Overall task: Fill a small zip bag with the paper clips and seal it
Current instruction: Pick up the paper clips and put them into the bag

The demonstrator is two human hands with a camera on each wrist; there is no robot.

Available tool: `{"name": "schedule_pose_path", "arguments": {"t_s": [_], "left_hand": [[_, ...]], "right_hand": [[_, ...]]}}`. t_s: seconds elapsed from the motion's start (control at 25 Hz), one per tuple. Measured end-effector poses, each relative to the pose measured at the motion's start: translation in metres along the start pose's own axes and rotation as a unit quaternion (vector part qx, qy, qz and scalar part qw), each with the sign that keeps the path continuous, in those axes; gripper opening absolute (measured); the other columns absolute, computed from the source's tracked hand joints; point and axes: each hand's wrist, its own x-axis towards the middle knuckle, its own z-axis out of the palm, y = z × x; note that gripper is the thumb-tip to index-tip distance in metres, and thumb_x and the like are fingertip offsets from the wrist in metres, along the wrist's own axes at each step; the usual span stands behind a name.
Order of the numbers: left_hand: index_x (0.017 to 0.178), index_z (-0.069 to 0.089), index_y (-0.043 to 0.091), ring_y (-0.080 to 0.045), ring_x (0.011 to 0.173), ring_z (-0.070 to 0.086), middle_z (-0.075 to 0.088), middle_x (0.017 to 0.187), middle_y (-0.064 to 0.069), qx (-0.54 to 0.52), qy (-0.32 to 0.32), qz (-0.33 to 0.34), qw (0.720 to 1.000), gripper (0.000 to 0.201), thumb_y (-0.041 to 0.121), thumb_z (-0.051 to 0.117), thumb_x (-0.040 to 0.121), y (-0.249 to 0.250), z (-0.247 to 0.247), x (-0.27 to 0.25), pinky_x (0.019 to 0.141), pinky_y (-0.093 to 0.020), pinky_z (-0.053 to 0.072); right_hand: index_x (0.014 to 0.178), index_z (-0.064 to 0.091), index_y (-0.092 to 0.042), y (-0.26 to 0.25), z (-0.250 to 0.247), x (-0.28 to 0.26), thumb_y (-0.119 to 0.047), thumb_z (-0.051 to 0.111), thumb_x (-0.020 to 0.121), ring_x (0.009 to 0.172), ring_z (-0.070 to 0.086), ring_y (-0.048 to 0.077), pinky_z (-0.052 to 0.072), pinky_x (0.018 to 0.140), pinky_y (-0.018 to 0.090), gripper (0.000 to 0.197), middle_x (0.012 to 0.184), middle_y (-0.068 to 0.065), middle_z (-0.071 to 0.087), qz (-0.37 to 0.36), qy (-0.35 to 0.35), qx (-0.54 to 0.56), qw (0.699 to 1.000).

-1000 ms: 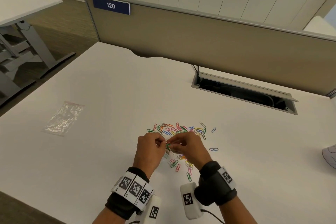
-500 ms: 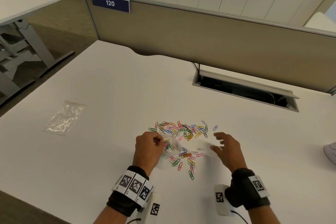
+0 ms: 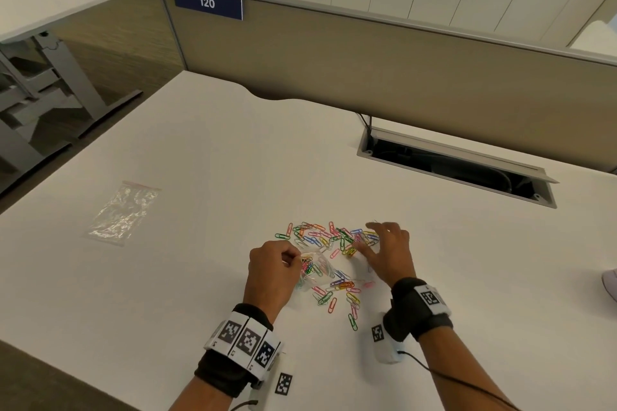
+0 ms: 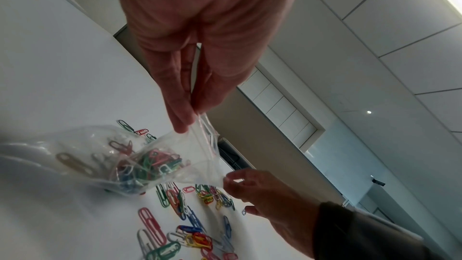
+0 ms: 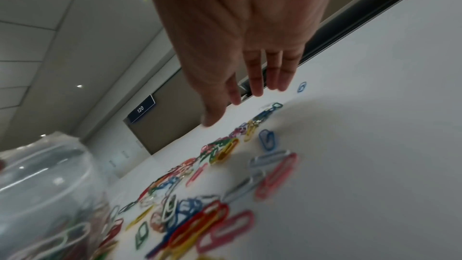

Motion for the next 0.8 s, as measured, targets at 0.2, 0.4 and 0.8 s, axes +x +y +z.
{"name": "schedule_pose_path", "arguments": {"t_s": [0.2, 0.4, 0.8], "left_hand": [[0.086, 0.072, 0.006, -0.018, 0.074, 0.072, 0.075, 0.088, -0.01, -0.004, -0.006, 0.004, 1.0, 0.008, 0.011, 0.071, 0.081, 0.0, 0.002, 0.0, 0.068, -0.027, 0.06], [0.084, 0.073, 0.006, -0.018, 0.073, 0.071, 0.075, 0.086, -0.009, -0.001, -0.004, 0.003, 1.0, 0.006, 0.01, 0.071, 0.081, 0.001, 0.002, 0.0, 0.07, -0.029, 0.061], [0.086, 0.072, 0.006, -0.018, 0.075, 0.071, 0.075, 0.089, -0.01, 0.002, -0.005, 0.008, 1.0, 0.008, 0.011, 0.071, 0.081, 0.005, 0.002, -0.003, 0.069, -0.024, 0.059]], "right_hand": [[0.137, 0.038, -0.042, -0.012, 0.015, 0.006, -0.065, 0.058, 0.076, 0.136, 0.026, 0.033, 0.029, 0.107, 0.053, 0.068, 0.15, 0.002, 0.033, -0.05, -0.091, -0.172, 0.98], [0.117, 0.064, -0.024, -0.007, 0.036, -0.014, -0.02, 0.061, 0.089, 0.113, 0.048, 0.03, 0.047, 0.088, 0.04, 0.028, 0.122, 0.005, 0.058, -0.119, -0.022, -0.088, 0.989], [0.109, 0.07, -0.009, -0.006, 0.022, -0.019, -0.01, 0.058, 0.091, 0.103, 0.065, 0.028, 0.05, 0.092, 0.034, 0.022, 0.111, 0.011, 0.072, -0.114, -0.006, -0.046, 0.992]]}}
